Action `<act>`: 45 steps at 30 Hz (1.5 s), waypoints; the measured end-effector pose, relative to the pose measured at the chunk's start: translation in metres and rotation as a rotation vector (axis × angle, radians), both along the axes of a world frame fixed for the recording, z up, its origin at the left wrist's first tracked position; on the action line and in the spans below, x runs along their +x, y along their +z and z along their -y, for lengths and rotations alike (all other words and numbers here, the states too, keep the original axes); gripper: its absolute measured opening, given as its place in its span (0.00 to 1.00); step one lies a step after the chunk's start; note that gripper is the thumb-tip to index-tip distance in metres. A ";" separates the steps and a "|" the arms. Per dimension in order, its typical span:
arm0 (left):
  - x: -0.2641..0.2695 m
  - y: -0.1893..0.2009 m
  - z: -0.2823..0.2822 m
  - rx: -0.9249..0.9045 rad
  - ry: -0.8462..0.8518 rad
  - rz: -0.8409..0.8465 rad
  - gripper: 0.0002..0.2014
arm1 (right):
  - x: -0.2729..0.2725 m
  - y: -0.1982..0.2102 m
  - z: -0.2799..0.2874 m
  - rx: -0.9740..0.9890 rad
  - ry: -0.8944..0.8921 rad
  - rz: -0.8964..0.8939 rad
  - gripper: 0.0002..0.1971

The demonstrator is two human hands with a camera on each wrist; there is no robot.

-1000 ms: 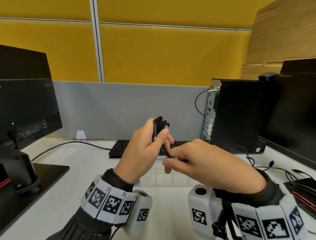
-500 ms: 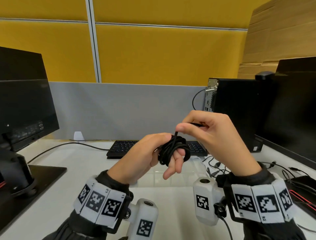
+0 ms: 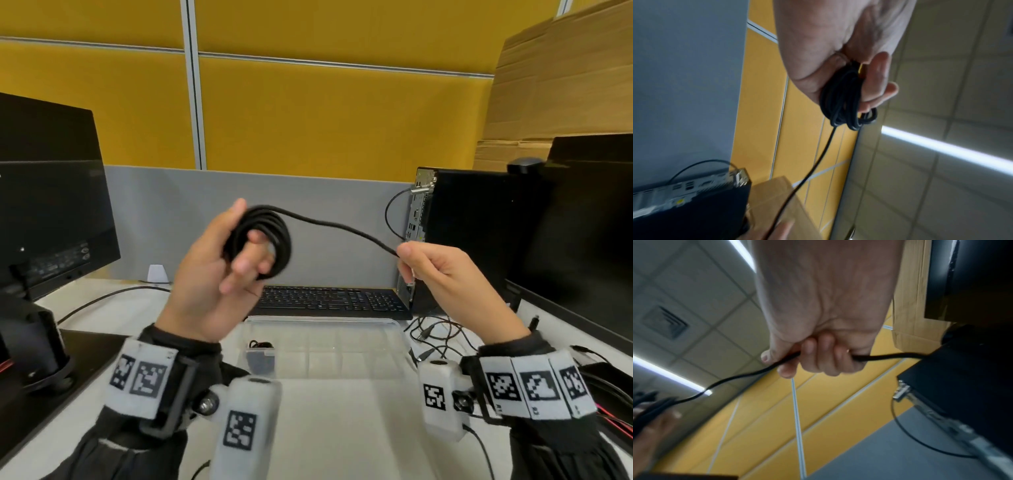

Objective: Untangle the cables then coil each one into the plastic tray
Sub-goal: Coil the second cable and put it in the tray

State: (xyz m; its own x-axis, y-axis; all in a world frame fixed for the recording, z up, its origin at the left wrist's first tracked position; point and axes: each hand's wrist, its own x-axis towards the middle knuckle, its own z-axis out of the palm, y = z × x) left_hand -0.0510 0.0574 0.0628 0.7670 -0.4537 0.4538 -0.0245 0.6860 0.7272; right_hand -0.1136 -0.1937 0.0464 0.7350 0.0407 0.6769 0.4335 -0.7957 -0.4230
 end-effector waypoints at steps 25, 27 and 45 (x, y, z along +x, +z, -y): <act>0.041 0.003 -0.044 -0.151 0.459 -0.046 0.14 | -0.002 0.034 0.026 0.594 0.119 -0.332 0.17; 0.035 0.003 -0.040 -0.106 0.465 -0.023 0.15 | 0.003 0.025 0.014 0.409 0.050 -0.439 0.20; 0.027 -0.004 -0.015 0.185 0.473 0.125 0.17 | 0.011 0.018 0.024 0.877 -0.205 -0.245 0.18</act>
